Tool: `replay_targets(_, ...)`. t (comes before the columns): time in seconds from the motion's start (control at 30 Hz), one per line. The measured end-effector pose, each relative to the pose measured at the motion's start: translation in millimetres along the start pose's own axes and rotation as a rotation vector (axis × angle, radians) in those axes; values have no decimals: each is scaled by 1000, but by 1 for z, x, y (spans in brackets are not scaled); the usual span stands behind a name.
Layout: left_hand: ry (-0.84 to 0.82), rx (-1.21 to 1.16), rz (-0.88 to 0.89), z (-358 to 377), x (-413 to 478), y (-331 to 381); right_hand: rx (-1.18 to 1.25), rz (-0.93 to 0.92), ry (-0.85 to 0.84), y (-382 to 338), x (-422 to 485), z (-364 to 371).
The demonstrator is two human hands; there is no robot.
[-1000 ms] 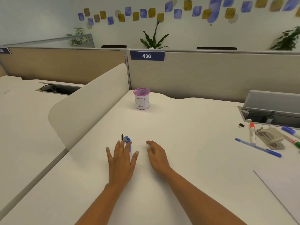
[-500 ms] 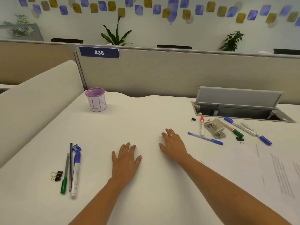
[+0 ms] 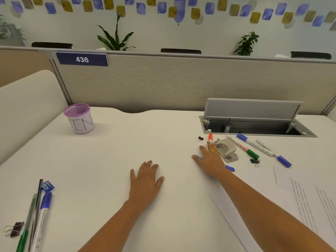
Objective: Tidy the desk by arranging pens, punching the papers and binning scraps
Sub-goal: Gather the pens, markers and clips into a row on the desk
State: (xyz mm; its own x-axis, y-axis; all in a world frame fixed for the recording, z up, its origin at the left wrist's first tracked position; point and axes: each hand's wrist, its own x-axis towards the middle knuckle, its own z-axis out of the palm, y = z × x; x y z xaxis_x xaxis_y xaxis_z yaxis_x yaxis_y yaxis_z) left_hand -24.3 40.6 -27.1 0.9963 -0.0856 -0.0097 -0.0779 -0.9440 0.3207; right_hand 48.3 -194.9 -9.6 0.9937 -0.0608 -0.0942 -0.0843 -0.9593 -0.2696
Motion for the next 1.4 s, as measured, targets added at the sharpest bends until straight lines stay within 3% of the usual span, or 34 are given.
replay_targets(0.23, 48, -27, -15, 6, 2, 6, -30, 30, 50, -58, -13, 18)
replay_targets(0.4, 126, -123, 21, 7, 2, 12, 256, 13, -24, -104, -22, 25)
replay_targets(0.5, 128, -160, 40, 7, 4, 16, 366, -22, 31, -109, -18, 21)
replay_targets(0.7, 61, -120, 102, 11, 12, 34, 284, -59, 110, -78, 29, -7)
replay_targets(0.93, -26, 37, 145, 14, 27, 45, 73, -119, -71, -35, 63, -16)
replay_targets(1.07, -13, 89, 144, 12, 27, 36, 63, -157, -80, -34, 57, -7)
replay_targets(1.27, 32, 151, 148, 5, 17, 16, 250, -208, 35, -54, 40, 5)
replay_targets(1.4, 119, 192, 154, -11, 7, 0, 97, -329, 33, -73, 40, 9)
